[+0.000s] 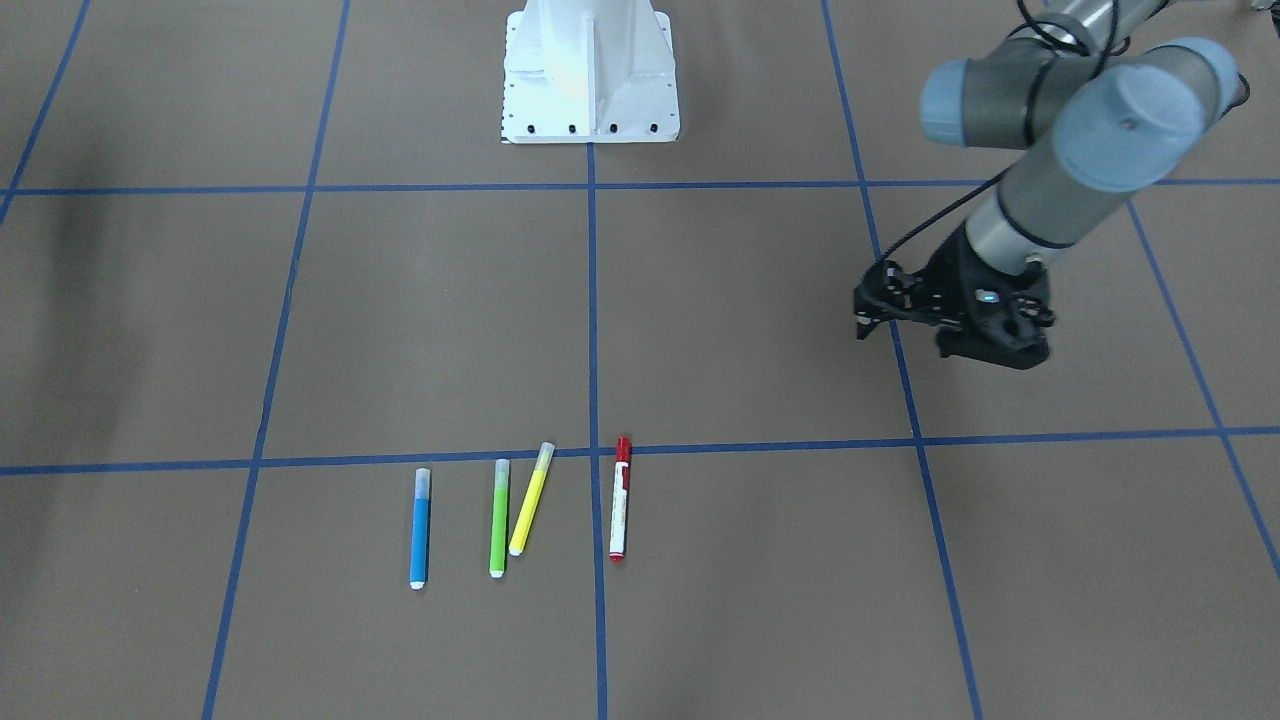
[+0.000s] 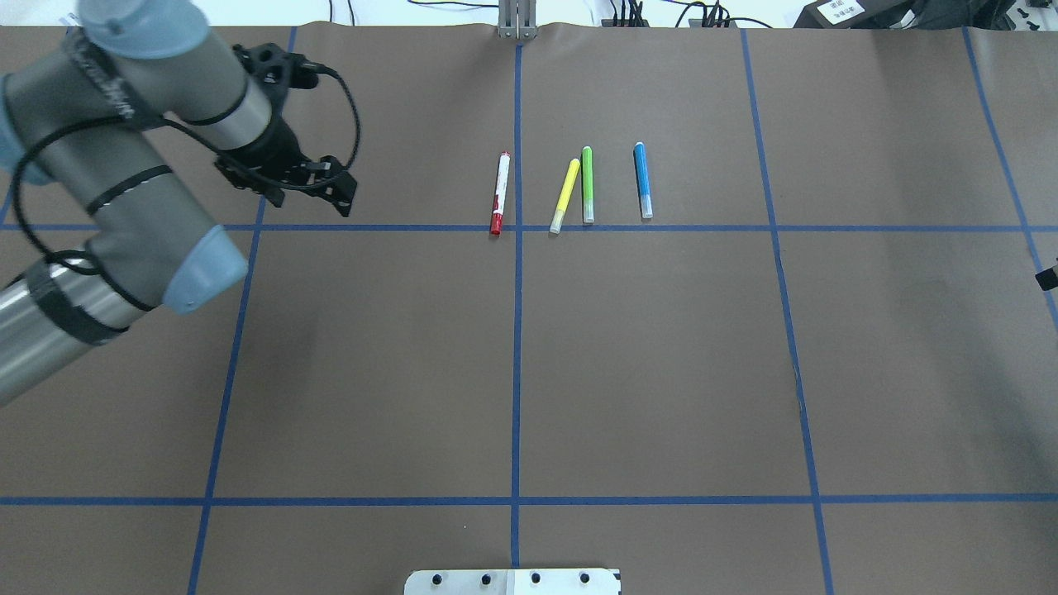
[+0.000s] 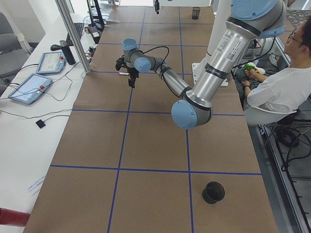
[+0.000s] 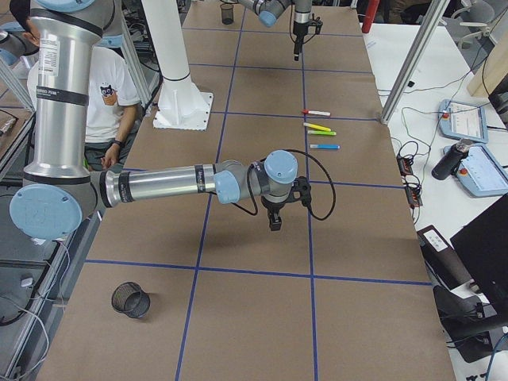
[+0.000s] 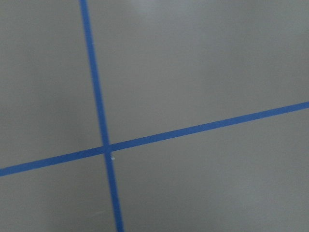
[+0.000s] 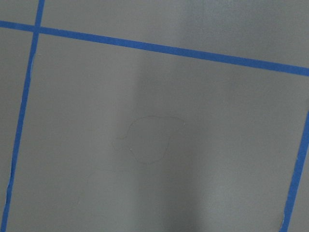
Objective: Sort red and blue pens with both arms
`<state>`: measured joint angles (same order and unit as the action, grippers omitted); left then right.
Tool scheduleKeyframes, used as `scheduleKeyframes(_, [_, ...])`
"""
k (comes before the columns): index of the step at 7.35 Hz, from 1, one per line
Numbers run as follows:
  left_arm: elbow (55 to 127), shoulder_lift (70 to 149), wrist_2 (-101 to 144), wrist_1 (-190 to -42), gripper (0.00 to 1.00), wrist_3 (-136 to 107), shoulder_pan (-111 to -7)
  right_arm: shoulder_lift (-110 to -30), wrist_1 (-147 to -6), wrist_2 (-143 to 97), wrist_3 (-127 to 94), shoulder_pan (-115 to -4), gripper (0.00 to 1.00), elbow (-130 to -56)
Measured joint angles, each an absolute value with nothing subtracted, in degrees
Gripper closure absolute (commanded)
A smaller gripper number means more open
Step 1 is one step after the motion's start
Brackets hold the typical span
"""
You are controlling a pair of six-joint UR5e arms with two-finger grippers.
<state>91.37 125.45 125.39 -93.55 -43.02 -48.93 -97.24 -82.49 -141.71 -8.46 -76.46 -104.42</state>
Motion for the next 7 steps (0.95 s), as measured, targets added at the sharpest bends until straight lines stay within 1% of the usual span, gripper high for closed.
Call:
scheduleKeyframes(3, [71.5, 139.1, 121.3, -104.0, 0.01, -48.8, -43.4, -97.0, -82.5, -141.6, -8.5, -76.4, 0.0, -104.4])
scheduleKeyframes(4, [67.8, 142.1, 119.8, -105.1, 0.01, -49.8, -42.3, -97.0, -82.5, -141.5, -8.4, -76.3, 0.0, -104.4])
scheduleKeyframes(6, [62.0, 147.1, 117.5, -105.8, 0.09, -50.4, -40.9, -97.0, -82.4, -141.4, -8.4, -76.1, 0.0, -104.3])
scheduleKeyframes(7, [60.0, 148.4, 115.0, -106.4, 0.13, -50.4, -40.1, -97.0, -82.4, -141.2, -8.4, -75.8, 0.0, -104.2])
